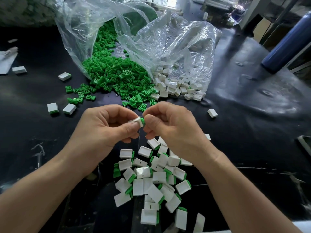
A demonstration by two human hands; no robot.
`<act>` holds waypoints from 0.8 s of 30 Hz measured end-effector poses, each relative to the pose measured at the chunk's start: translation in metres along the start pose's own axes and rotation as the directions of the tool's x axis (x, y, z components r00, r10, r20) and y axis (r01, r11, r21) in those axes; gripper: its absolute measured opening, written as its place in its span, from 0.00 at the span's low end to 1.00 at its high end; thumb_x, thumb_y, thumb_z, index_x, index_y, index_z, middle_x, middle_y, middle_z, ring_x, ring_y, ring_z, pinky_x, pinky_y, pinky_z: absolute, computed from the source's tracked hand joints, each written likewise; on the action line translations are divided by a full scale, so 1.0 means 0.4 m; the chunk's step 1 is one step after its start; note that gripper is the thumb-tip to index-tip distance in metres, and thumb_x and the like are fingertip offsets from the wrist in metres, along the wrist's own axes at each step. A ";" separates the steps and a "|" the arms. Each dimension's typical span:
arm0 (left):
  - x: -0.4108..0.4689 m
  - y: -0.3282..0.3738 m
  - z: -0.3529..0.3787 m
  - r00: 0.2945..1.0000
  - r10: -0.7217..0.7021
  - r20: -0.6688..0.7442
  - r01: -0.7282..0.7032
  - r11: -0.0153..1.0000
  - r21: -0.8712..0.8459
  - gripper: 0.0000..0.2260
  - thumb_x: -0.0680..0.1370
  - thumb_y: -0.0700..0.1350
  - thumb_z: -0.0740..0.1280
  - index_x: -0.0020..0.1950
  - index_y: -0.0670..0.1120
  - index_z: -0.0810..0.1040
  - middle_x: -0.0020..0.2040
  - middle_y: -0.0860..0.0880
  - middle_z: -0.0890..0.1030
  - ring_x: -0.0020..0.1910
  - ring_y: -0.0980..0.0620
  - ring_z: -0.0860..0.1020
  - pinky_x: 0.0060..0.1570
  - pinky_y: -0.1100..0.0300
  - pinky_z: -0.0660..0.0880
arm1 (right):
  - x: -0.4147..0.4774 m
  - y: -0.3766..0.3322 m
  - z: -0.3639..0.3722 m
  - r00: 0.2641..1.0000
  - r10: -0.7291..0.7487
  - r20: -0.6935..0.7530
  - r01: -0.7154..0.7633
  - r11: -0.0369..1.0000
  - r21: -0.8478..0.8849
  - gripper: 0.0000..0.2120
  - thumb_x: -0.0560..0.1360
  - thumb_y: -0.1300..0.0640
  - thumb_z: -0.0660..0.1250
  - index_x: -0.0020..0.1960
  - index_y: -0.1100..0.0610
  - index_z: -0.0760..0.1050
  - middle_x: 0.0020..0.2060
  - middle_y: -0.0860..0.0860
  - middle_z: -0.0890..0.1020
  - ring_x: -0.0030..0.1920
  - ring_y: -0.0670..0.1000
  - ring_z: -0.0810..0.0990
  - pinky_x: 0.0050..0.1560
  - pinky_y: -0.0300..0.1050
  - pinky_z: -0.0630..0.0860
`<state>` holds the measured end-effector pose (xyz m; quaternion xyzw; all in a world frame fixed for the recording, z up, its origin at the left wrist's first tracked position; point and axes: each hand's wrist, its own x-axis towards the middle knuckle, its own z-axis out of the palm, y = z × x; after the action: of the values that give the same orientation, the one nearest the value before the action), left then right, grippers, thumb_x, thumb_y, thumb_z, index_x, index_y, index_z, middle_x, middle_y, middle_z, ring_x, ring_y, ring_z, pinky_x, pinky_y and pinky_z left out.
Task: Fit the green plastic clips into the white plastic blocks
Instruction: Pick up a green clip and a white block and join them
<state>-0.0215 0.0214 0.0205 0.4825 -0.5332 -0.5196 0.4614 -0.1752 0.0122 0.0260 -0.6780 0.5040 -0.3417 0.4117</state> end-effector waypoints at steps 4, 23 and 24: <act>0.000 -0.006 -0.004 1.000 -0.016 0.016 0.016 1.000 -0.004 0.09 0.61 0.44 0.70 0.38 0.43 0.81 0.34 0.43 0.83 0.30 0.53 0.80 0.30 0.66 0.77 | -0.008 -0.003 0.003 1.000 -0.029 0.011 0.031 0.988 -0.152 0.10 0.77 0.59 0.63 0.37 0.50 0.72 0.30 0.49 0.79 0.30 0.46 0.79 0.37 0.44 0.77; -0.009 -0.014 -0.015 0.984 0.052 0.171 -0.074 0.989 0.127 0.08 0.62 0.43 0.70 0.36 0.41 0.82 0.32 0.41 0.82 0.29 0.49 0.80 0.33 0.57 0.78 | -0.018 -0.038 -0.013 0.952 -0.124 0.281 0.275 0.753 -0.598 0.09 0.79 0.57 0.57 0.40 0.54 0.62 0.33 0.48 0.68 0.37 0.54 0.68 0.40 0.51 0.65; -0.010 -0.015 -0.015 0.983 0.054 0.173 -0.079 0.987 0.142 0.07 0.62 0.43 0.70 0.36 0.41 0.82 0.32 0.41 0.82 0.29 0.49 0.80 0.33 0.56 0.78 | -0.019 -0.039 -0.013 0.948 -0.123 0.293 0.285 0.738 -0.612 0.09 0.79 0.57 0.56 0.40 0.54 0.62 0.33 0.49 0.68 0.37 0.54 0.68 0.40 0.51 0.66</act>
<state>-0.0149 0.0249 0.0146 0.4517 -0.6233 -0.5018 0.3946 -0.1756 0.0208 0.0418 -0.8646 0.4610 -0.1077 0.1683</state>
